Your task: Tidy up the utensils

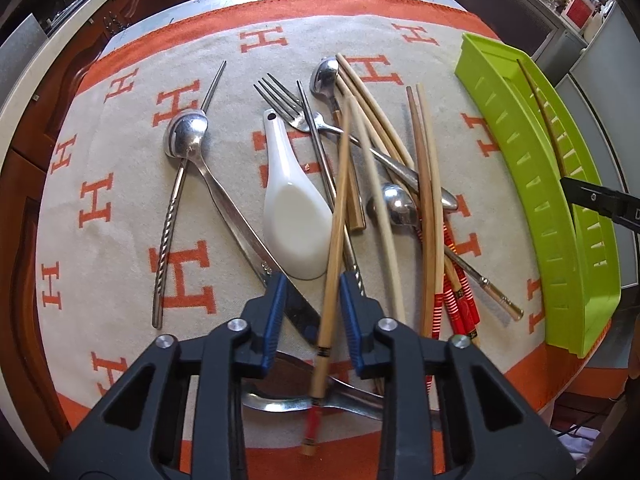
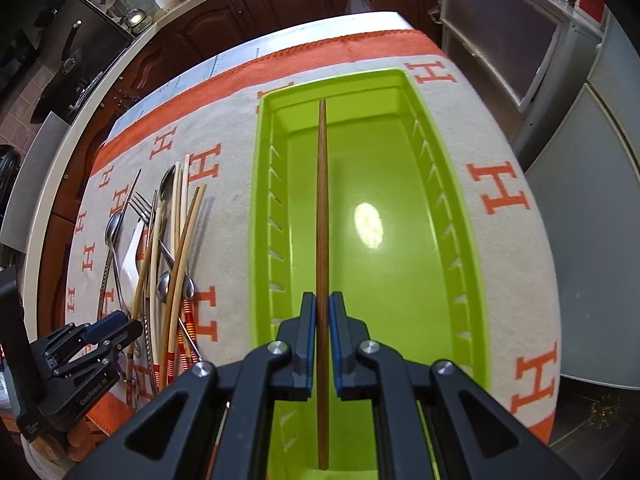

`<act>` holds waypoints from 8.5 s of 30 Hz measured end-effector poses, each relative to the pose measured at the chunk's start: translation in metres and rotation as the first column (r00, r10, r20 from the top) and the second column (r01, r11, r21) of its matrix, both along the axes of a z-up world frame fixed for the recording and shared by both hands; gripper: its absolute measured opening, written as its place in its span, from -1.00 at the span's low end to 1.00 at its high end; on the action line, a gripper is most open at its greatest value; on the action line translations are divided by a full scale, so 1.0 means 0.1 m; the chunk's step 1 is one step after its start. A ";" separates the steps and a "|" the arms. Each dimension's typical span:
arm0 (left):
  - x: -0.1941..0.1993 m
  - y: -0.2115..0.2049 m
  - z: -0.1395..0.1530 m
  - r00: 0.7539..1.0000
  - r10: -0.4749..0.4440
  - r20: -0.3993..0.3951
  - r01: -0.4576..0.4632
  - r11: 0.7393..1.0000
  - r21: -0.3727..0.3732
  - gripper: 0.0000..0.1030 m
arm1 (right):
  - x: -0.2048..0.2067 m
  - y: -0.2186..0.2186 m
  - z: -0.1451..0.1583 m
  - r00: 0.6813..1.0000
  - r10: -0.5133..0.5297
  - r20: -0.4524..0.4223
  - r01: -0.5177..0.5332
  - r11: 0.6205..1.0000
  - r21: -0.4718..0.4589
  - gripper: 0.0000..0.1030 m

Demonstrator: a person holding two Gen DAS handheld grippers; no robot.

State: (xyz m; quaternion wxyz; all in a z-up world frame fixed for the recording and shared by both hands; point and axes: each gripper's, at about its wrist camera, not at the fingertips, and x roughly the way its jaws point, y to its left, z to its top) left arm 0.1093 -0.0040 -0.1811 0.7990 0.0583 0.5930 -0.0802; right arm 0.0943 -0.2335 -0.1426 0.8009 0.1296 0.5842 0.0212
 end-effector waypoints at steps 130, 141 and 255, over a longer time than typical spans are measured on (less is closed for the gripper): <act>0.00 -0.09 0.27 0.998 -0.028 0.055 0.039 0.978 -0.206 -0.32 | -0.16 0.55 0.27 0.985 0.025 0.169 -0.064 0.971 0.232 -0.89; 0.02 -0.36 0.11 0.999 -0.040 0.015 0.042 0.986 -0.162 -0.44 | -0.28 -0.07 0.55 0.969 -0.083 0.231 0.050 0.988 0.144 -0.89; -0.06 0.42 0.60 0.990 0.100 0.095 -0.092 0.992 -0.087 -0.37 | -0.03 1.16 0.05 0.962 0.260 0.088 -0.274 0.926 0.259 -0.86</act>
